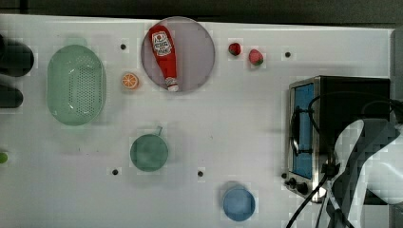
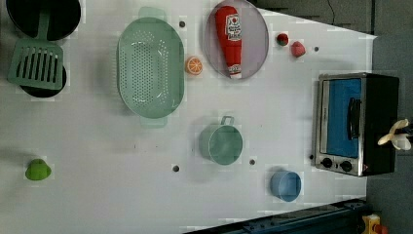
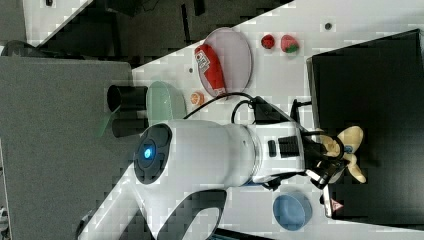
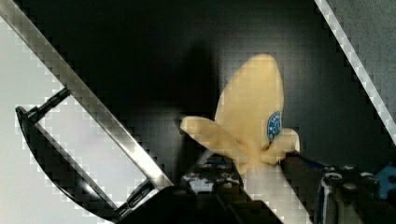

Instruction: Pick banana from table and place on oven.

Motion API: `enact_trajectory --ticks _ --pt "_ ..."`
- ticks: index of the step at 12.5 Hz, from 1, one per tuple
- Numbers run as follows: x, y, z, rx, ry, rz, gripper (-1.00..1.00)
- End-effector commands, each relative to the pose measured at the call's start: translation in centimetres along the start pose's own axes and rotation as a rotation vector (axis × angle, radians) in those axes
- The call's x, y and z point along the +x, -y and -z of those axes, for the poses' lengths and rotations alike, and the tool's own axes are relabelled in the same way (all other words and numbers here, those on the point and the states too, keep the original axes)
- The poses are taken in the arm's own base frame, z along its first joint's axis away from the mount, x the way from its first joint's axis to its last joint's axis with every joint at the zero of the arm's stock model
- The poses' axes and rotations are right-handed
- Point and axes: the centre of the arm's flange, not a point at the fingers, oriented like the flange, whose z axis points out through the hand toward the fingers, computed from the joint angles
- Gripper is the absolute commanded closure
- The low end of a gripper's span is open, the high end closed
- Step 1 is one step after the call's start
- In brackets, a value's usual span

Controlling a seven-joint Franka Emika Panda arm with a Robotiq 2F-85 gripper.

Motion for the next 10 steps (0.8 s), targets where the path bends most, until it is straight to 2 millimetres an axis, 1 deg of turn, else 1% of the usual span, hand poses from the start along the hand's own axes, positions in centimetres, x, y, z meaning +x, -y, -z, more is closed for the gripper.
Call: enact_trajectory --ticks 1,4,5,6,7,8,9,10 --pt "0.2 2.5 2.5 0.008 -0.063 0.093 -0.3" --pt "0.3 2.4 2.6 0.008 -0.066 0.092 -1.0" --pt "0.3 2.7 3.0 0.008 -0.074 0.096 -1.0" --pt "0.5 3.2 4.0 0.01 -0.092 0.105 -1.0" --pt "0.7 4.0 5.6 0.015 -0.118 0.127 -1.0" --pt "0.7 5.0 7.6 0.022 -0.144 0.154 -1.0" --pt "0.2 6.5 9.5 0.032 -0.146 0.184 -1.0" --pt "-0.9 8.6 10.8 0.046 -0.119 0.222 -1.0"
